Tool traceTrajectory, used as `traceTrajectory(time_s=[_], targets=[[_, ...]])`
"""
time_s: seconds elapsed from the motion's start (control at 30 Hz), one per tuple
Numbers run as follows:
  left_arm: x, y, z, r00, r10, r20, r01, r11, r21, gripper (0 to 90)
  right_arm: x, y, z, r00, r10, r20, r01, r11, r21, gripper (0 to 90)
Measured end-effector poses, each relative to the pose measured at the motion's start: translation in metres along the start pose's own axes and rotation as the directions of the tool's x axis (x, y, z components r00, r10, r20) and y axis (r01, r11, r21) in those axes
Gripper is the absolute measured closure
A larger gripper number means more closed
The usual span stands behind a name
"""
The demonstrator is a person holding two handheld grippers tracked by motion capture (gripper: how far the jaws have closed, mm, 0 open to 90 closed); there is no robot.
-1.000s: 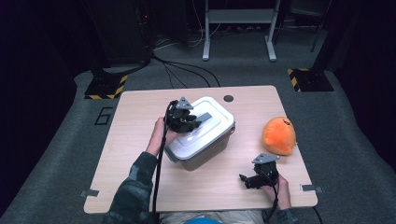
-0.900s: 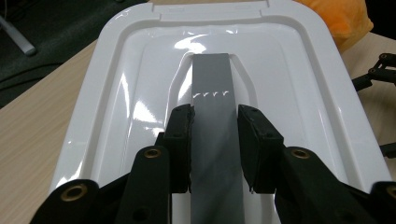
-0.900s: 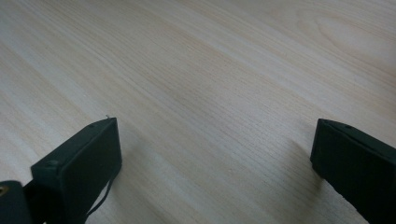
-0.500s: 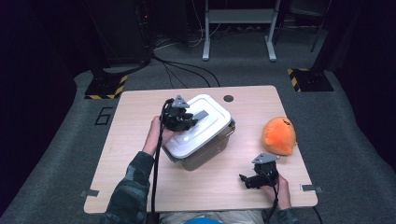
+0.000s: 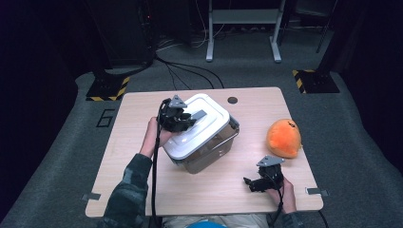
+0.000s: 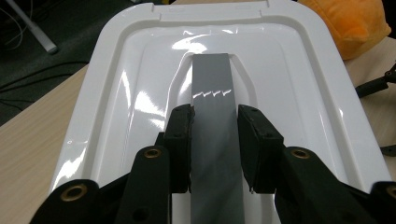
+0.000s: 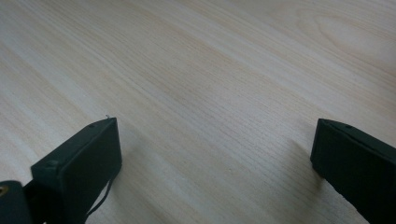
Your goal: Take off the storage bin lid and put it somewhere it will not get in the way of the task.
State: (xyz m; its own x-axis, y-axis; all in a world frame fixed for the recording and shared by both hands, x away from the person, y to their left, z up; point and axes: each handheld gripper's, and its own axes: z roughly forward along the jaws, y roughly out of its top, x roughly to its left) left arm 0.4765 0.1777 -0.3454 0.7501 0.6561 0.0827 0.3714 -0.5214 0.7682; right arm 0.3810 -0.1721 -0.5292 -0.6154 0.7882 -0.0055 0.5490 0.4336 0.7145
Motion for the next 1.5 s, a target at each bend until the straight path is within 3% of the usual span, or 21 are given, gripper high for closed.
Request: traceTrajectory(time_s=[0.9,1.5], targets=[[0.026,-0.016,-0.030,0.9959,-0.038,-0.083,0.037,0.9993,-0.012,66.4,0.000,0.000,0.000,1.0000,-0.001,0.001,0.001,1.000,0.000,1.2],[0.045,-0.030,-0.051,0.9871,-0.063,-0.147,0.063,0.9980,-0.006,66.3,0.000,0.000,0.000,1.0000,0.002,-0.003,-0.002,1.000,0.002,1.2]])
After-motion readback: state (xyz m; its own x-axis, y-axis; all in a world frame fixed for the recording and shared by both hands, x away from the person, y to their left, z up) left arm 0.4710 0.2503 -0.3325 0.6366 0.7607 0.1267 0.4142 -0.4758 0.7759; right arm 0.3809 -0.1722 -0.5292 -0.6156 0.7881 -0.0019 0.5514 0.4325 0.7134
